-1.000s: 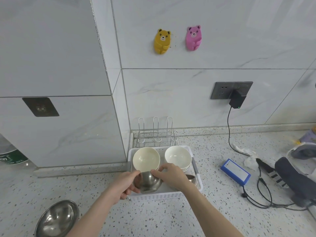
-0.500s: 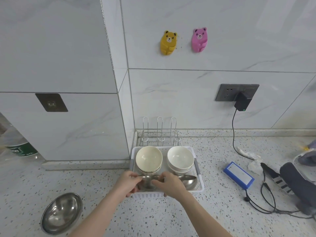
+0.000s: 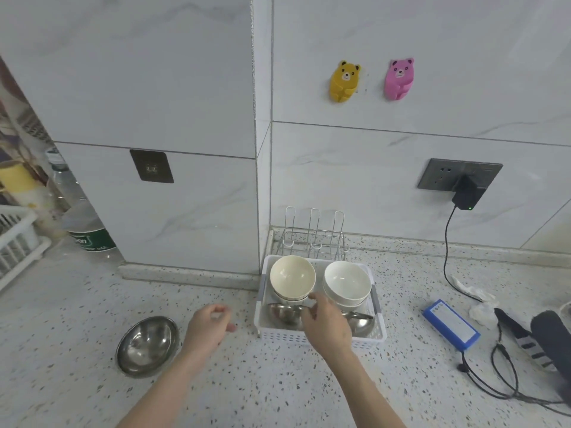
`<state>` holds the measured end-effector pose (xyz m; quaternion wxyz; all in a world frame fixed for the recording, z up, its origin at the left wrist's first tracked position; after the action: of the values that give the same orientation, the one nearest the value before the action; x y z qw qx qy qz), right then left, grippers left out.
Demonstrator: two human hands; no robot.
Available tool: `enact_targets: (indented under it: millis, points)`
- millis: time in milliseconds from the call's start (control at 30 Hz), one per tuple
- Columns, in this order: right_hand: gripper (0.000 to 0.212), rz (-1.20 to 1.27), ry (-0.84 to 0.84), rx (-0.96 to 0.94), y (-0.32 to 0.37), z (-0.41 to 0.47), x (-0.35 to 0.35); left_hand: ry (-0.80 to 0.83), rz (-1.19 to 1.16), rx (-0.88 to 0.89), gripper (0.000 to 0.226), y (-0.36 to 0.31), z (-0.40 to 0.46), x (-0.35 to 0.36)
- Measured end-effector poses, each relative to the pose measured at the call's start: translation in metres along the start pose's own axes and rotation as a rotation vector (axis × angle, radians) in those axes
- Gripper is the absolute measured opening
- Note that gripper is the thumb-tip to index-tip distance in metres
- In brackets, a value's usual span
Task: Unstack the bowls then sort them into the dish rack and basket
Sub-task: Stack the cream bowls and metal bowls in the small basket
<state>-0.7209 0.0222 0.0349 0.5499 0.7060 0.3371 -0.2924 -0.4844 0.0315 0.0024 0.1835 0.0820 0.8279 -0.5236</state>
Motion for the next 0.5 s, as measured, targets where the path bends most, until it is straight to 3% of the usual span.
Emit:
enact_targets:
  millis: [100,233,367,500]
  points:
    - [0.032,0.084,0.042,-0.088,0.026,-0.009,0.021,-0.133,0.043,-0.009,0.017,0.026,0.001,-0.053]
    - [0.034,0.136,0.226,-0.096,0.063,-0.025,0.073,-0.289,0.202,-0.087,0.019,0.069,0.002,-0.118]
    - [0.042,0.088,0.434,-0.053,0.101,-0.037,0.131,-0.187,0.282,-0.182,0.045,0.103,0.0,-0.157]
    - [0.053,0.088,0.489,-0.006,0.128,-0.045,0.171,-0.042,0.342,-0.264,0.053,0.119,0.003,-0.168]
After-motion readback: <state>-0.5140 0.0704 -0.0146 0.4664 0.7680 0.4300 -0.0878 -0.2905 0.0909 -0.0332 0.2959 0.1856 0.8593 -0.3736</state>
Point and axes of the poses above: each hand's wrist, its own z-axis towards the middle knuckle, its own x-axis out of the palm, y = z × x, the point moved 2 cm from there along z, towards the middle knuckle, and after that the axes turned 5 degrees about y, right-handed, at the moved point
